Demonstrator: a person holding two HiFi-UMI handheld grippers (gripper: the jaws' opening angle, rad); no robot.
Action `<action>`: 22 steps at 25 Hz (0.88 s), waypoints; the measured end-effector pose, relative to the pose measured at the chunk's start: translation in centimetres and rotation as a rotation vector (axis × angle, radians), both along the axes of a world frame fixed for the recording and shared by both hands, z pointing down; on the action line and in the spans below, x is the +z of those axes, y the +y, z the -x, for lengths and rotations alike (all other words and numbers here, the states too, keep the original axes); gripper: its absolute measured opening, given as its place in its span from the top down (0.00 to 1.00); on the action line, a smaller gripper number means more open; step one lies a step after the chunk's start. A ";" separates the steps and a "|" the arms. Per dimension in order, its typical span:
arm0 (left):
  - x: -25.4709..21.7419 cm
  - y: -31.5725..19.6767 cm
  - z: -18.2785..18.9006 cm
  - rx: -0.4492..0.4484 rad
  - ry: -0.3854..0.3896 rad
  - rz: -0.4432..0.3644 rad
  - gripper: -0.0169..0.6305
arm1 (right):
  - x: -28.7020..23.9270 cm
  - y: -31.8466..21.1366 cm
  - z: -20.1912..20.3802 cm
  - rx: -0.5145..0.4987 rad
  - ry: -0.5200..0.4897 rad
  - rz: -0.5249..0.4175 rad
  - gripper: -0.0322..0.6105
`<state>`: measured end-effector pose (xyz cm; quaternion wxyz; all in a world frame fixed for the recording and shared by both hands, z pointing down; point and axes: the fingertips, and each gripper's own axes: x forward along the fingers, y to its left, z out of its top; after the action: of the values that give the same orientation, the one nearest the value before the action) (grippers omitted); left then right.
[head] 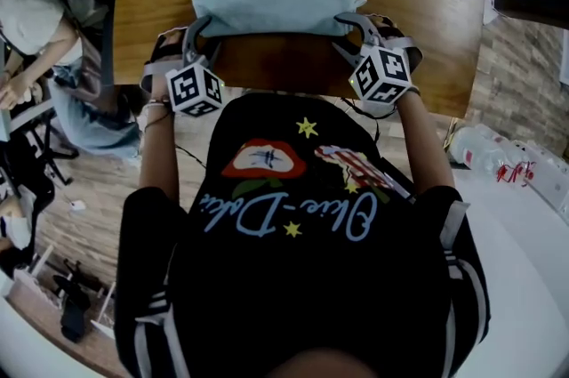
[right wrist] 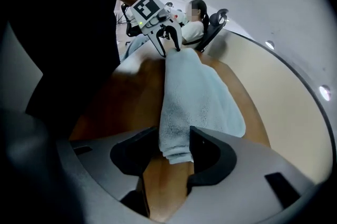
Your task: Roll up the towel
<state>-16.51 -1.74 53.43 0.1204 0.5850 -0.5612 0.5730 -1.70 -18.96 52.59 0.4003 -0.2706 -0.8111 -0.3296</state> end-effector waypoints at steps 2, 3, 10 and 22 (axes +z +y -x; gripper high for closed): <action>0.5 -0.3 0.4 0.007 -0.016 0.015 0.66 | 0.6 -0.1 0.3 -0.003 0.015 -0.018 0.68; 0.6 -0.4 0.6 0.017 -0.033 0.023 0.67 | 0.9 -0.1 0.4 -0.005 0.023 -0.021 0.70; 0.4 -0.5 0.6 0.036 -0.052 0.018 0.87 | 0.5 -0.3 0.3 0.021 0.047 0.054 0.87; -2.2 2.8 -2.8 0.055 0.141 0.038 0.87 | -3.3 2.4 -3.5 0.110 0.093 0.345 0.88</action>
<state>-13.74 1.02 51.19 0.1549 0.6366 -0.5242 0.5440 1.81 -16.52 49.34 0.4024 -0.3053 -0.8499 -0.1504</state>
